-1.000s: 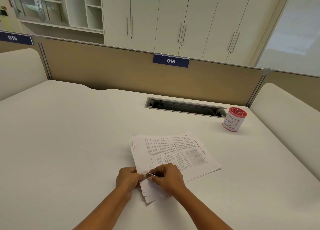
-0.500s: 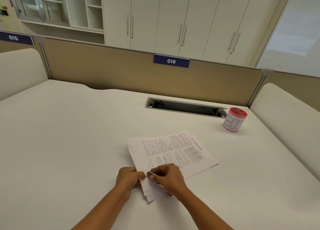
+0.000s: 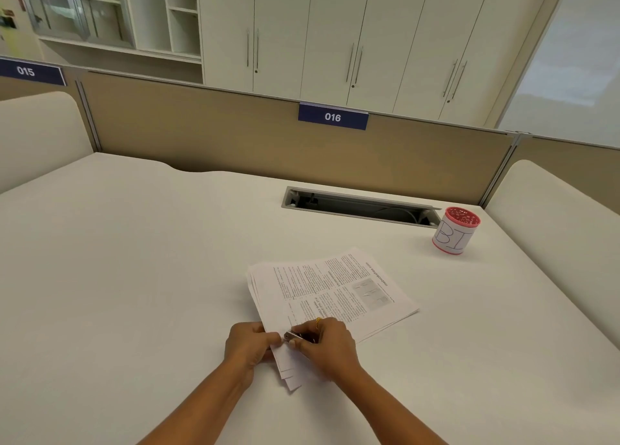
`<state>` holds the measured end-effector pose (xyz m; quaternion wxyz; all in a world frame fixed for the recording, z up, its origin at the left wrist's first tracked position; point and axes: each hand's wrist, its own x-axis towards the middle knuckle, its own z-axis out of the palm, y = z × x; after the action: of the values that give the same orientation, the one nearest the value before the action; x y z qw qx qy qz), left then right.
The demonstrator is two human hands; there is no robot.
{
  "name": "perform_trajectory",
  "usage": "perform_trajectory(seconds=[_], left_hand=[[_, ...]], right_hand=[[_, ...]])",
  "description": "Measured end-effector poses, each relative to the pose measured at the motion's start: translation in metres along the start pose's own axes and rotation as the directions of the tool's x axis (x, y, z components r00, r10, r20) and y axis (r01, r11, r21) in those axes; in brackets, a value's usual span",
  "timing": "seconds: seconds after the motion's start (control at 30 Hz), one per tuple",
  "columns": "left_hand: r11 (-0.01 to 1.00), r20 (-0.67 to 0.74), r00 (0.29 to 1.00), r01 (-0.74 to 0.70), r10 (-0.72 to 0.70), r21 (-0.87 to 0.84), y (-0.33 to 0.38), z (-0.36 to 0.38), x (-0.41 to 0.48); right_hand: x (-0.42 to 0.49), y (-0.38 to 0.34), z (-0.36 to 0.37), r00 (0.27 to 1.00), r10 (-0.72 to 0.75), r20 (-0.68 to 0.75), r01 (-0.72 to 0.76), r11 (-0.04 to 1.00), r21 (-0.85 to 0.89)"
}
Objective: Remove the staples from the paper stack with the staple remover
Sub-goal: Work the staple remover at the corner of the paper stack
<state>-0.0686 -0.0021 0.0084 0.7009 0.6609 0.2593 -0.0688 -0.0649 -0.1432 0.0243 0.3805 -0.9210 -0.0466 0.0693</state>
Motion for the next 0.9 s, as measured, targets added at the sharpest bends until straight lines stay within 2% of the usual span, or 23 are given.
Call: perform_trajectory(seconds=[0.23,0.4,0.53,0.73,0.9], left_hand=[[1.000,0.014,1.000,-0.027,0.026,0.013,-0.001,0.000,0.000],[1.000,0.025,0.999,-0.030,0.030,0.004,-0.001,-0.001,-0.002],[1.000,0.014,1.000,-0.017,0.017,-0.009,-0.001,0.000,-0.001],[0.999,-0.021,1.000,0.005,-0.006,-0.037,-0.001,-0.001,-0.001],[0.999,-0.037,0.999,0.005,-0.007,-0.044,-0.002,0.000,0.000]], right_hand=[[0.002,0.005,-0.003,0.993,0.076,0.086,-0.095,0.965,0.246],[0.003,0.007,-0.008,0.979,0.106,0.173,-0.171,0.891,0.421],[0.004,0.006,-0.012,0.968,0.126,0.218,-0.221,0.840,0.495],[0.005,0.007,-0.015,0.966,0.122,0.230,-0.222,0.844,0.489],[0.004,0.006,-0.012,0.987,0.092,0.131,-0.120,0.965,0.234]])
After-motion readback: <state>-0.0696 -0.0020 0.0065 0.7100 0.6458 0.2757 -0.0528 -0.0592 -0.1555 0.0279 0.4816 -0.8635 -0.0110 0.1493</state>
